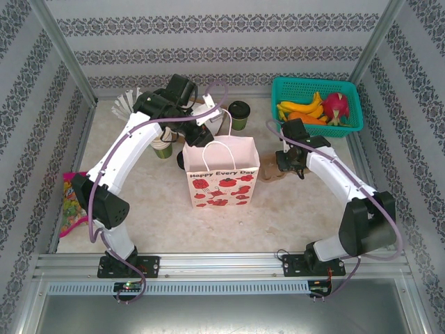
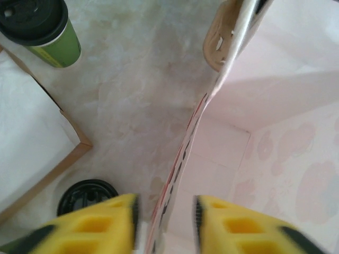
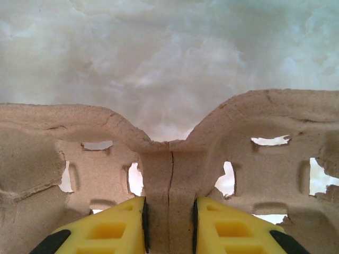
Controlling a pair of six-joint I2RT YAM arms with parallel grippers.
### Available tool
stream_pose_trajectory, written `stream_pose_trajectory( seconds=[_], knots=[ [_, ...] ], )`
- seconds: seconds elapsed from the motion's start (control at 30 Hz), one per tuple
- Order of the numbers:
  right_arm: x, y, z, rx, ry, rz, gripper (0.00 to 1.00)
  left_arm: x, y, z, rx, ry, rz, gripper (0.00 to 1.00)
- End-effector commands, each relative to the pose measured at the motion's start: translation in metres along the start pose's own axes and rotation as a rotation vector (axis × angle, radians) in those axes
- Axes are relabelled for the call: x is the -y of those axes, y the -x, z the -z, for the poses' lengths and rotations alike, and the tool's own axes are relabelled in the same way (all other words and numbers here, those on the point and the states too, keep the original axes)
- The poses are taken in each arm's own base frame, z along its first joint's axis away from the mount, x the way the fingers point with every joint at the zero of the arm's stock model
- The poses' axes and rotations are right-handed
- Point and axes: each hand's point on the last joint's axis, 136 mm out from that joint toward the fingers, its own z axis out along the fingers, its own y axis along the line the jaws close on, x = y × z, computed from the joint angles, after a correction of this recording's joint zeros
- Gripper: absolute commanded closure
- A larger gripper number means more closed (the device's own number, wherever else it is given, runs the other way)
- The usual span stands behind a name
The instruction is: Pack the takeout coffee
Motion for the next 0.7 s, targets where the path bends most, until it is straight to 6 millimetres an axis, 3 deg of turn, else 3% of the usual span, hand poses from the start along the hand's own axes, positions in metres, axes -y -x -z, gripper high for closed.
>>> stream_pose_trajectory(
  seconds=[0.0, 0.1, 0.2, 0.37, 0.47, 0.67],
  knots=[
    [0.011, 0.000, 0.017, 0.018, -0.035, -0.018, 0.73, 0.006, -0.001, -0.001, -0.006, -0.018, 0.022, 0.74],
    [0.014, 0.001, 0.029, 0.036, -0.022, -0.045, 0.73, 0.007, 0.001, 0.005, 0.023, -0.006, 0.057, 0.82],
    [0.015, 0.002, 0.043, 0.059, 0.029, -0.089, 0.74, 0.013, 0.000, 0.008, 0.045, -0.020, 0.114, 0.99],
    [0.017, 0.001, 0.060, 0.093, 0.126, -0.184, 0.74, 0.021, -0.002, 0.015, 0.077, -0.036, 0.219, 1.00],
    [0.013, 0.009, 0.081, 0.145, 0.207, -0.230, 0.74, 0.023, 0.000, 0.016, 0.094, -0.045, 0.281, 1.00],
    [-0.019, 0.042, 0.146, 0.264, 0.447, -0.268, 0.74, 0.025, -0.007, 0.010, 0.072, -0.060, 0.326, 1.00]
  ],
)
